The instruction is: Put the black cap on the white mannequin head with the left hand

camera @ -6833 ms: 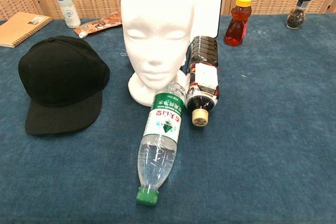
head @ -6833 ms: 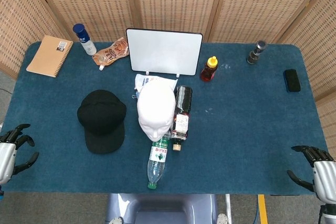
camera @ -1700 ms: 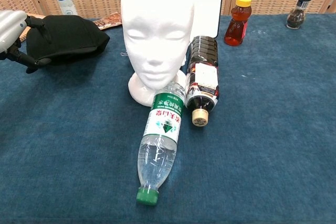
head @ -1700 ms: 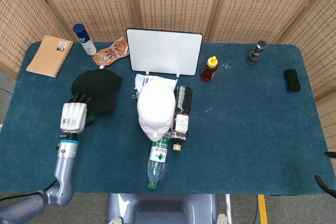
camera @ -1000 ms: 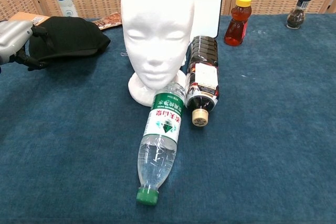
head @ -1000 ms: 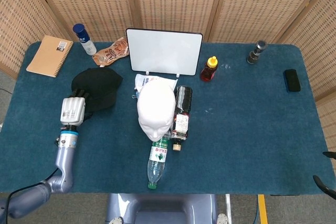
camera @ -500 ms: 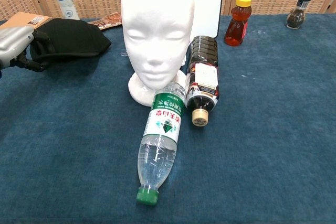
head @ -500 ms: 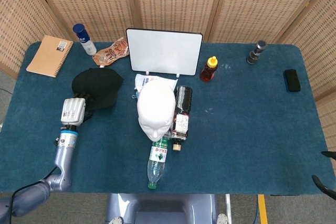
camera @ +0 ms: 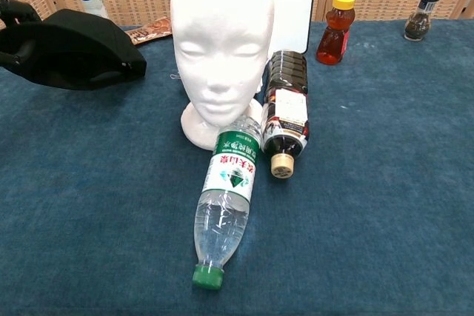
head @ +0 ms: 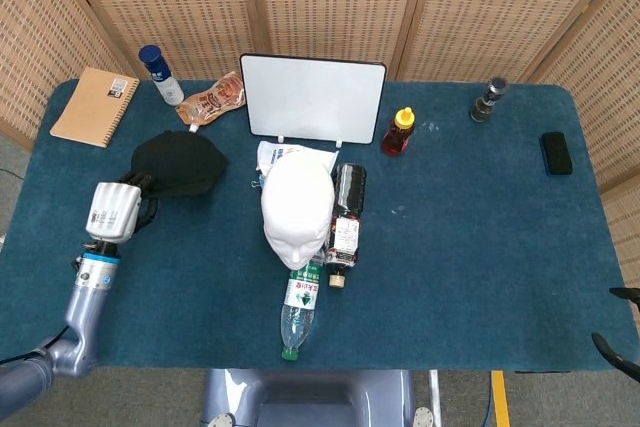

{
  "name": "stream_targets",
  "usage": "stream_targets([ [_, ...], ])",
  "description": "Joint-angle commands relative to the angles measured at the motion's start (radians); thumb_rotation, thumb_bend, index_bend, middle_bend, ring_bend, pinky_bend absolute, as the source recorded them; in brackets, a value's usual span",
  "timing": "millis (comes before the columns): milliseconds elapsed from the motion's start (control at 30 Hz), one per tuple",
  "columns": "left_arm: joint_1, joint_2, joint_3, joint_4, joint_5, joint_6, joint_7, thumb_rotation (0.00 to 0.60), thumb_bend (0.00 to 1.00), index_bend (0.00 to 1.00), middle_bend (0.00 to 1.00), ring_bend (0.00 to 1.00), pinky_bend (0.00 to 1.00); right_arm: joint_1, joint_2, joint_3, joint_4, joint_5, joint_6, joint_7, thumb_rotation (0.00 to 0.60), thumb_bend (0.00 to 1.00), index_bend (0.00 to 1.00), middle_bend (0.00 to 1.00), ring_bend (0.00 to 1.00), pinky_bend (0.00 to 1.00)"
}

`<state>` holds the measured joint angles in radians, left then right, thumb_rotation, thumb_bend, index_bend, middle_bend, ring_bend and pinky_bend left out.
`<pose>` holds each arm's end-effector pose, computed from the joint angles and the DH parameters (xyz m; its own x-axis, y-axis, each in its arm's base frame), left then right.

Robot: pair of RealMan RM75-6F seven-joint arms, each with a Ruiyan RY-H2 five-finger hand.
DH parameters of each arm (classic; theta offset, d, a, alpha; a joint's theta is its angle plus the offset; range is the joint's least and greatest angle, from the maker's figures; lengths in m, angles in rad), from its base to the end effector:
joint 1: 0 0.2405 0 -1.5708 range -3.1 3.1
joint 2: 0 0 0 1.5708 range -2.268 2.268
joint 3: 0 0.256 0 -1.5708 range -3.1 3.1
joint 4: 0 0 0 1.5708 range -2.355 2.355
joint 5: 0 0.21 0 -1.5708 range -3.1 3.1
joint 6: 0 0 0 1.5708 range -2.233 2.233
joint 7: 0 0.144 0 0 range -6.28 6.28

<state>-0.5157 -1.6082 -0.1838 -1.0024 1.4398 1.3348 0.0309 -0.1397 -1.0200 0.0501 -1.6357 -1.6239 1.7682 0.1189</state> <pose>-0.2596 0.3451 0.0587 0.4677 -0.1708 0.8672 0.8400 -0.2192 -0.4962 -0.3106 -0.1077 0.2165 0.3649 0.1872 0.9120 -0.9307 0.0452 0.3631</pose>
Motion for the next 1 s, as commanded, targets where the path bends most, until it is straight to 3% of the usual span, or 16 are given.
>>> stream_targets([
  [33, 0.010, 0.066, 0.010, -0.054, 0.057, 0.078, 0.030, 0.600, 0.63, 0.77, 0.51, 0.45, 0.76, 0.002, -0.004, 0.000, 0.004, 0.001, -0.004, 0.004, 0.600, 0.20, 0.32, 0.37, 0.33, 0.32],
  [433, -0.019, 0.197, -0.038, -0.283, 0.159, 0.208, 0.147, 0.600, 0.63, 0.78, 0.51, 0.45, 0.76, 0.003, -0.015, 0.001, 0.027, 0.003, 0.000, 0.030, 0.600, 0.20, 0.32, 0.37, 0.33, 0.32],
  [600, -0.048, 0.222, -0.088, -0.345, 0.166, 0.230, 0.202, 0.600, 0.63, 0.78, 0.52, 0.45, 0.76, 0.001, -0.015, 0.002, 0.035, 0.002, 0.005, 0.043, 0.600, 0.20, 0.32, 0.37, 0.32, 0.32],
  [833, -0.100, 0.217, -0.163, -0.398, 0.144, 0.238, 0.242, 0.600, 0.62, 0.78, 0.52, 0.46, 0.76, 0.000, -0.017, 0.002, 0.043, 0.001, 0.010, 0.054, 0.600, 0.20, 0.32, 0.37, 0.32, 0.32],
  [1000, -0.153, 0.164, -0.209, -0.413, 0.128, 0.242, 0.266, 0.600, 0.61, 0.78, 0.52, 0.46, 0.76, -0.002, -0.018, 0.002, 0.049, 0.000, 0.015, 0.062, 0.600, 0.20, 0.32, 0.37, 0.32, 0.32],
])
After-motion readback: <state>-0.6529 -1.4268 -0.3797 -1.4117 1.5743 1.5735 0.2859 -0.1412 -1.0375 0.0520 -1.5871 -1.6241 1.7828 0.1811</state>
